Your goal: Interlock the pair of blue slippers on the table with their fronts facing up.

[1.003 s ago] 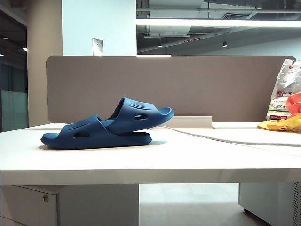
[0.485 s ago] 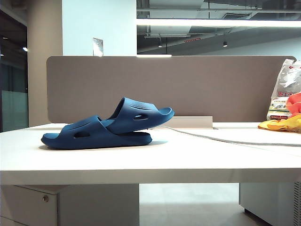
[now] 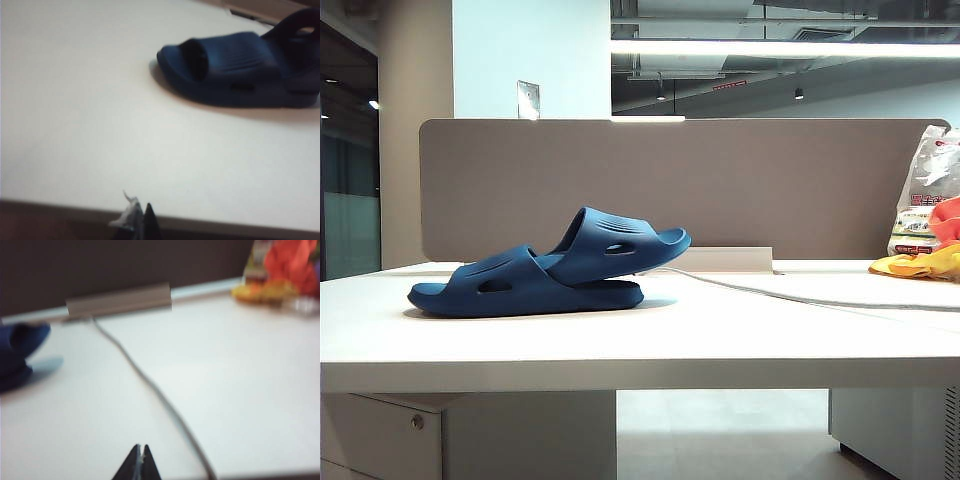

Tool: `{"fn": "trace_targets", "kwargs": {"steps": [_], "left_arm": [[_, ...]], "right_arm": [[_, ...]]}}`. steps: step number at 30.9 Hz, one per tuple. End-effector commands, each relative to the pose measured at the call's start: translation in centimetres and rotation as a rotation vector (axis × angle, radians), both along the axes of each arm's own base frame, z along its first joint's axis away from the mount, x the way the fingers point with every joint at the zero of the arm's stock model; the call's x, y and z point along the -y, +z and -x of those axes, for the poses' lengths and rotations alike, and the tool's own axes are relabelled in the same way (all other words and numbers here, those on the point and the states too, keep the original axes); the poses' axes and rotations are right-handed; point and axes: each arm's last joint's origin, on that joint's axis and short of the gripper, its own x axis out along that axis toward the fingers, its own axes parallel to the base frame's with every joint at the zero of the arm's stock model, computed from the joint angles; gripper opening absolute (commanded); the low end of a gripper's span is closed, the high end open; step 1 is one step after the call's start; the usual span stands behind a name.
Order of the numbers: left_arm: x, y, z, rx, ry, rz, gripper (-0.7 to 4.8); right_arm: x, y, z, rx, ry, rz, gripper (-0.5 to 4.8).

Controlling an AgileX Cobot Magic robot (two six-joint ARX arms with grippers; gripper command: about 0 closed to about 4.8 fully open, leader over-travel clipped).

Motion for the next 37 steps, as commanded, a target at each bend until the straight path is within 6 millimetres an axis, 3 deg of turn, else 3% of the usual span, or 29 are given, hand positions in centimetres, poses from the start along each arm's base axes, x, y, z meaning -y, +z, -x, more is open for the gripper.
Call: {"fn": "trace_targets", "kwargs": {"steps": [1,7,11,16,23,30,37], "left_arm": [[0.2,0.5,-0.1,0.066,-0.079,-0.100,-0.06],[0.5,0.5,0.0,0.090,-0.236,-0.210,-0.06],[0.7,0.1,0.1,0.062,-0.313,-0.256,-0.06],[0.6,-0.4,0.2,0.009,-0.293,-0.255,-0.06],[0.3,-0.5,0.2,-0.017,-0.180,-0.238,-0.06],[0.4,-0.6,0.2,-0.027,-0.220,-0.236,-0.06],[0.5,-1.0,0.4,-0.072,-0.244,-0.224,-0.06]], "right_arm": [[0.0,-1.1,0.1,-0.108,-0.003,-0.017,-0.05],[-0.1,-1.2,0.0,-0.131,-0.018,-0.025,-0.05],[-0.4,-1.6,-0.2,-0.176,-0.038,0.079,-0.05],[-1.2,-2.6,-0.7,-0.290,0.003,0.199,-0.05],[-3.2,-2.8,-1.2,-0.302,0.084,0.287,-0.05],[-4.0,-2.5,-1.5,-0.256,0.148,0.278,-0.05],[-3.6,-2.2,-1.7,-0.234,0.055,0.204,-0.05]]}}
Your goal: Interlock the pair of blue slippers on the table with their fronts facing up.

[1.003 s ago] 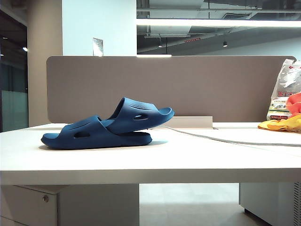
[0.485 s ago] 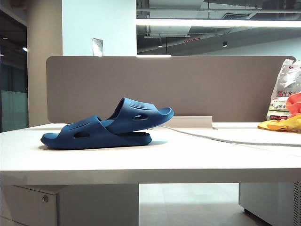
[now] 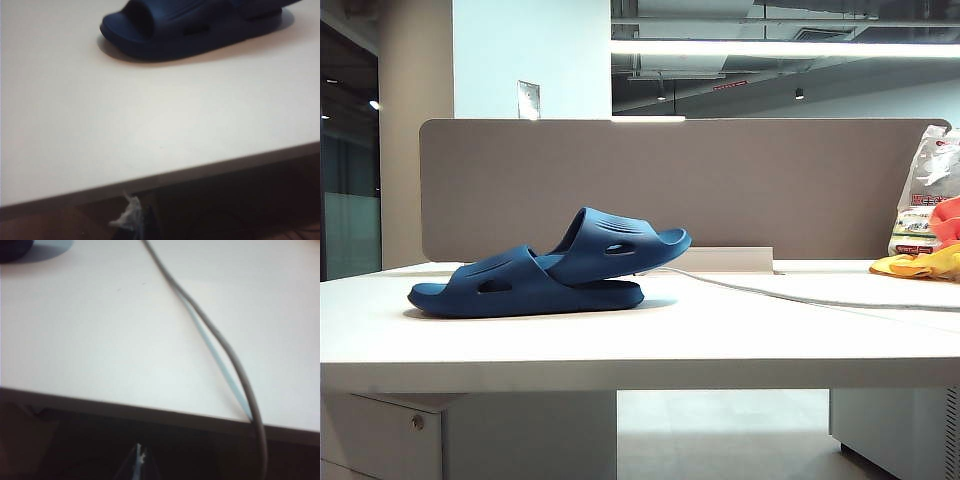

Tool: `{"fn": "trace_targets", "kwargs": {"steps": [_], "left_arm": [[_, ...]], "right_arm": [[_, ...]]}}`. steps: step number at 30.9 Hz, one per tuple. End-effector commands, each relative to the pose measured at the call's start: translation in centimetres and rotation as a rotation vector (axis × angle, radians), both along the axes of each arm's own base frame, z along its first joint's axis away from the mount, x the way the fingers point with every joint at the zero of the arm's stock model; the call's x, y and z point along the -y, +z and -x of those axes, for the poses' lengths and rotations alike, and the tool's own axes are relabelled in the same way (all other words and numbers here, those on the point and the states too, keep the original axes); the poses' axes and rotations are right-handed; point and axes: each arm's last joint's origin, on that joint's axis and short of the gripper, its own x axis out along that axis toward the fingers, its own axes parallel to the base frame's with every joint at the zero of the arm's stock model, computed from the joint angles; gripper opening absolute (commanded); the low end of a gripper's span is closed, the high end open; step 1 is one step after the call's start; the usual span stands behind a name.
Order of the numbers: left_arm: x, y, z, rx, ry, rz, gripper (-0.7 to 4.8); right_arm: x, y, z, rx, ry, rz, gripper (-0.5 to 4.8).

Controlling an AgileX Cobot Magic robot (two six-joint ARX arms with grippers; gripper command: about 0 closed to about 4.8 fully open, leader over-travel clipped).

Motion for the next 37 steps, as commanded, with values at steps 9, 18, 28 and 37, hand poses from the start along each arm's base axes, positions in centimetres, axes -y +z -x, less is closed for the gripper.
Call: {"fn": "trace_targets", "kwargs": {"steps": [9,18,28,37], "left_arm": [[0.1,0.0,0.0,-0.002,-0.034,0.010,-0.06],[0.1,0.0,0.0,-0.013,-0.012,0.057,-0.05],[0.1,0.0,0.0,-0.013,-0.012,0.056,-0.05],[0.1,0.0,0.0,-0.013,-0.012,0.056,-0.05]], "right_arm": [[1.2,0.3,-0.4,0.023,-0.067,-0.071,-0.05],[1.7,0.3,-0.4,0.027,-0.111,-0.073,-0.04],[1.7,0.2,-0.4,0.019,-0.111,-0.071,-0.04],[1.7,0.3,-0.3,0.027,-0.112,-0.072,-0.04]]}}
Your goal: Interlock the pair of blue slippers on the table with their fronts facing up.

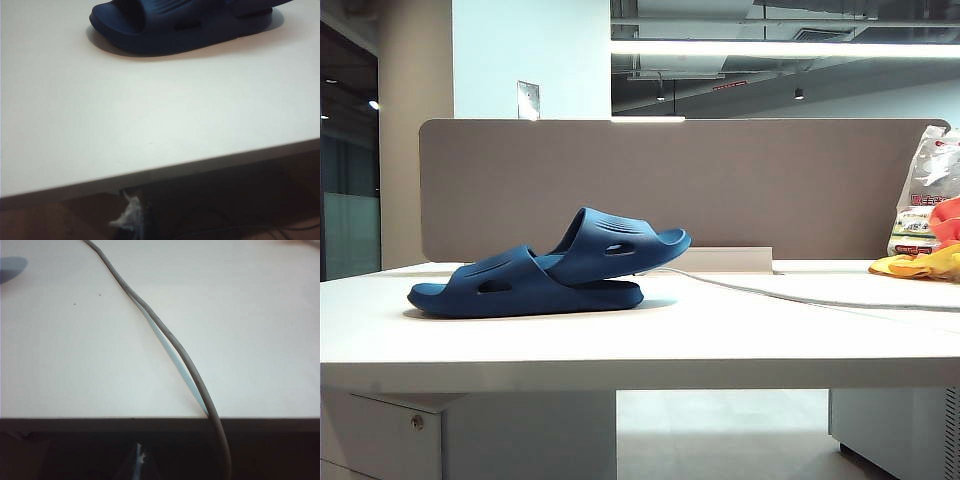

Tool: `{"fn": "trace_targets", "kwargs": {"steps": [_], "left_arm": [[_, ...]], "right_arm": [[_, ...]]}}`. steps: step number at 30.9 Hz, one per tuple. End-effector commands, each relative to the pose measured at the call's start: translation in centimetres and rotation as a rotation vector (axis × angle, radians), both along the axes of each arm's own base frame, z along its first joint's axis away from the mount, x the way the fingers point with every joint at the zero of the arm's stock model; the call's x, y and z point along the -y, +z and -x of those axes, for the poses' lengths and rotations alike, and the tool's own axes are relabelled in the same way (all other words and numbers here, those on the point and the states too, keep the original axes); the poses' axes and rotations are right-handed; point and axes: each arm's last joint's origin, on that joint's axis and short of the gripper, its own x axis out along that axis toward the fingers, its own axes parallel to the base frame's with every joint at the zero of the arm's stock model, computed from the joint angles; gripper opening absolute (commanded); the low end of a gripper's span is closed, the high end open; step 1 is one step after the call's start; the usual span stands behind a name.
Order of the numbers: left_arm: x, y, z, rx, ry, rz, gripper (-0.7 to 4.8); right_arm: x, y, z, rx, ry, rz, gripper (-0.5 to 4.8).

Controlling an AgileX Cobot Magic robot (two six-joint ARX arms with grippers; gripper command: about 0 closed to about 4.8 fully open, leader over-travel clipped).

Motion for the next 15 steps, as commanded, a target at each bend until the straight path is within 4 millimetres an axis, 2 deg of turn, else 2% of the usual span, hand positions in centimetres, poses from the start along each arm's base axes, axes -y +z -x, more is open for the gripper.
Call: {"fn": "trace_targets", "kwargs": {"steps": [1,15], "left_arm": [[0.0,0.1,0.0,0.005,-0.004,0.006,-0.05],[0.0,0.1,0.0,0.005,-0.004,0.006,-0.05]], "right_arm": [[0.0,0.3,0.1,0.028,-0.001,-0.007,-0.04],[0.7,1.7,0.9,0.186,-0.051,-0.023,-0.04]]}}
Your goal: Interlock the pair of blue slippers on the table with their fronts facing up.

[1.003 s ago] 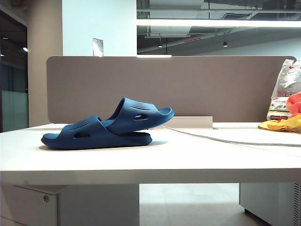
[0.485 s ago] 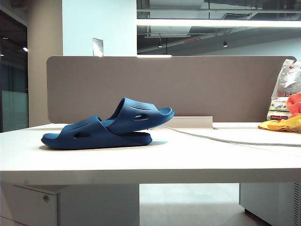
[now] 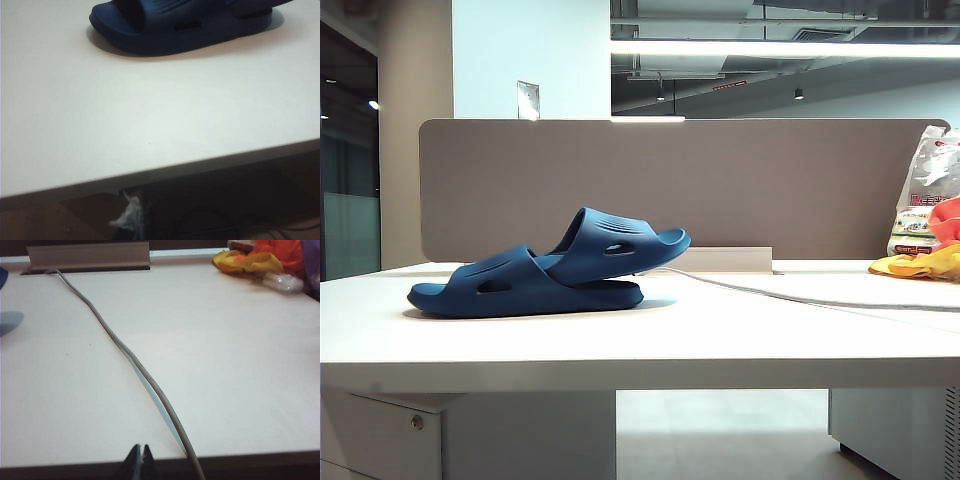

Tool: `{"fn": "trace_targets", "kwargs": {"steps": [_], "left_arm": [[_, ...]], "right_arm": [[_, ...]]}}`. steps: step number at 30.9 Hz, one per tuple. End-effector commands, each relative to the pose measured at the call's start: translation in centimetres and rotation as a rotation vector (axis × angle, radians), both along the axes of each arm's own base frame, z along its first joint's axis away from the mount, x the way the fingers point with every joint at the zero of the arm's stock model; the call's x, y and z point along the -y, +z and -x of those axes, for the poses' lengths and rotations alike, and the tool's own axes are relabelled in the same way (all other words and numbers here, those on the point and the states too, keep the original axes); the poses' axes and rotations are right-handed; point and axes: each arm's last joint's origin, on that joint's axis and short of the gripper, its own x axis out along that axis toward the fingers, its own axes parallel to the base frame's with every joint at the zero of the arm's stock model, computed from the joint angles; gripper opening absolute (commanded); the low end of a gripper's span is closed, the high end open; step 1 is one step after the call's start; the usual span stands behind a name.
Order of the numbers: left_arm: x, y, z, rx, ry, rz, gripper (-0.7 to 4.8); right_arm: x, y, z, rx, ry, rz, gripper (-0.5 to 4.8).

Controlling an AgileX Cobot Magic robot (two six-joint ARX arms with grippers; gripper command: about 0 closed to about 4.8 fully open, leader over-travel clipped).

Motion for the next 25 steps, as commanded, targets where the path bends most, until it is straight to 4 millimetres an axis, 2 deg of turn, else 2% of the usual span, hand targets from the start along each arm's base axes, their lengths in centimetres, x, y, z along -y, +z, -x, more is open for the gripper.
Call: {"fn": "trace_targets", "kwargs": {"steps": [1,25], "left_arm": [[0.03,0.11,-0.02,0.006,-0.005,0.004,-0.05],[0.03,0.11,-0.02,0.006,-0.005,0.004,-0.05]], "right_arm": [[0.01,0.36,0.13,0.041,0.000,-0.006,-0.04],[0.04,1.10,0.69,0.130,0.001,-0.013,-0.04]]}}
